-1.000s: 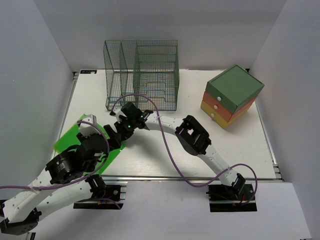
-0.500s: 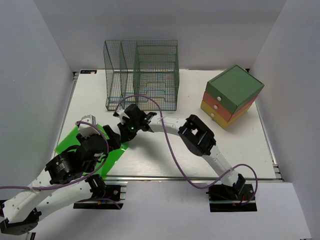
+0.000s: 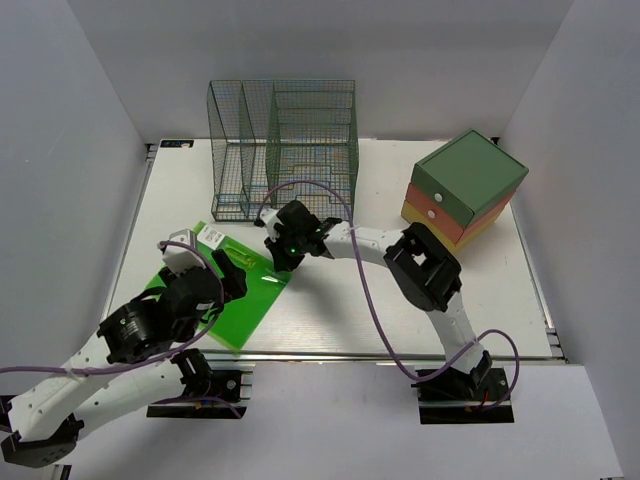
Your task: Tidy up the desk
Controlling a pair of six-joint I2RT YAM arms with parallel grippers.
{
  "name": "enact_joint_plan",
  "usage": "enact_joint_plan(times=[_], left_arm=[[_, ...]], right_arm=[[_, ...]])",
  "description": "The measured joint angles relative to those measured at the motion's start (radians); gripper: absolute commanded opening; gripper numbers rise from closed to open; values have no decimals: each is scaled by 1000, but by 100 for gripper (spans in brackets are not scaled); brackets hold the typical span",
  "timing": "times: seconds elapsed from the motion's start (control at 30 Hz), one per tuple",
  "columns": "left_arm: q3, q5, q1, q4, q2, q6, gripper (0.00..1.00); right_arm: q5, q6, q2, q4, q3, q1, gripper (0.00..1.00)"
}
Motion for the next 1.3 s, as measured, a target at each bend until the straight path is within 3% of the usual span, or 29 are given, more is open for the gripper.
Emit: enact_joint_plan(times=[0.3, 0.57, 0.77, 0.8, 0.83, 0.93, 1.13, 1.3], left_arm=[[-86, 105, 1, 52, 121, -74, 98], [-267, 241, 1, 185, 130, -153, 98], [-372, 312, 1, 259, 131, -261, 97], [-376, 316, 1, 262, 130, -280, 97], [-377, 318, 1, 264, 129, -297, 97], [-377, 317, 1, 257, 109, -347, 97], [-377, 319, 1, 195, 97, -429, 98], [-374, 335, 1, 190, 225, -433, 98]], right_arm=[[68, -85, -130, 0, -170, -41, 0], [149, -186, -270, -8, -373, -101, 0], [159, -239, -317, -20, -428, -137, 0], [153, -244, -323, -21, -436, -140, 9], [145, -247, -330, -23, -443, -141, 24], [126, -254, -351, -49, -460, -146, 42], [100, -257, -393, -71, -467, -150, 55], [69, -247, -419, -70, -467, -163, 57]])
